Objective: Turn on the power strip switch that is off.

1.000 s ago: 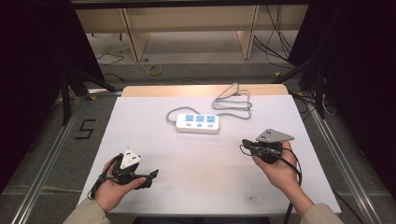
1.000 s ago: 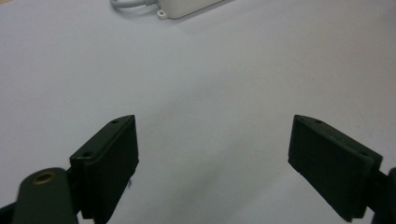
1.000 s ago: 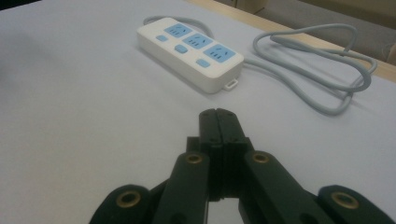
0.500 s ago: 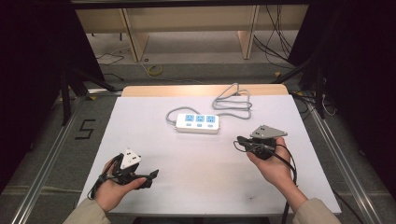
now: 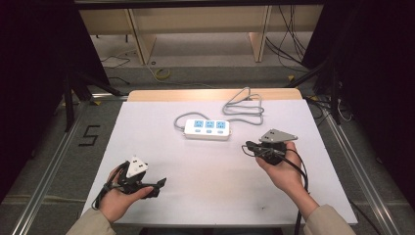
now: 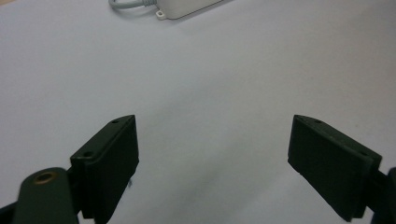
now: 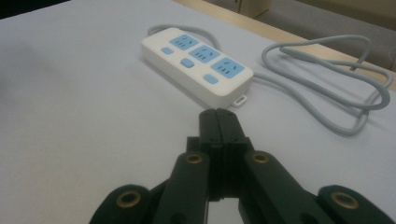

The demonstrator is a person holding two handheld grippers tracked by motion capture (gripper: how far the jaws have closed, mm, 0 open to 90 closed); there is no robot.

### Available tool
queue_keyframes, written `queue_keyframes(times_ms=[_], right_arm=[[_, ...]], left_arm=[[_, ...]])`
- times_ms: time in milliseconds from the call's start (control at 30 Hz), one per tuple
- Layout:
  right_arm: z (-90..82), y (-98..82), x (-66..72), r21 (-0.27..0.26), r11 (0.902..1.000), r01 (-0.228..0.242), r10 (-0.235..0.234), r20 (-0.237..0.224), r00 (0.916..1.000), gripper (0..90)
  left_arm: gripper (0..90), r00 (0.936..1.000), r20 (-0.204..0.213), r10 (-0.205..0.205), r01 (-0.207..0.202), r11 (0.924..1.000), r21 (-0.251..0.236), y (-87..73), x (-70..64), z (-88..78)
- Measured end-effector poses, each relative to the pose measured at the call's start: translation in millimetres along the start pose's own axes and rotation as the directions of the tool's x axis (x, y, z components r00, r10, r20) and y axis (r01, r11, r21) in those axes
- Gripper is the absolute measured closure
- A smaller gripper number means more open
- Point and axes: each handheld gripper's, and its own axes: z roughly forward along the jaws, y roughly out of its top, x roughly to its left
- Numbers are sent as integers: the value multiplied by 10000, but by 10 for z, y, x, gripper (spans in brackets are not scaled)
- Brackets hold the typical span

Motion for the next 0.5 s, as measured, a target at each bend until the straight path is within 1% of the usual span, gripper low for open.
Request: queue_keyframes(times_ms=[133, 267, 467, 500], right_arm=[[22, 25, -2, -16, 10000, -59, 59, 23, 10000, 900], [35, 48, -13, -64, 10000, 4, -3, 43, 10000, 900], [66, 65, -23, -73, 10000, -34, 35, 55, 10000, 900], [72, 69, -23, -71, 10000, -58, 59, 49, 10000, 900]], left_arm=[[160, 10000, -10, 10, -10, 10000, 10, 0, -1, 1], [160, 10000, -8, -15, 15, 10000, -4, -1, -1, 2], [160, 10000, -1, -38, 38, 10000, -12, -1, -2, 5], [160, 10000, 4, 7, -7, 10000, 14, -1, 0, 2]])
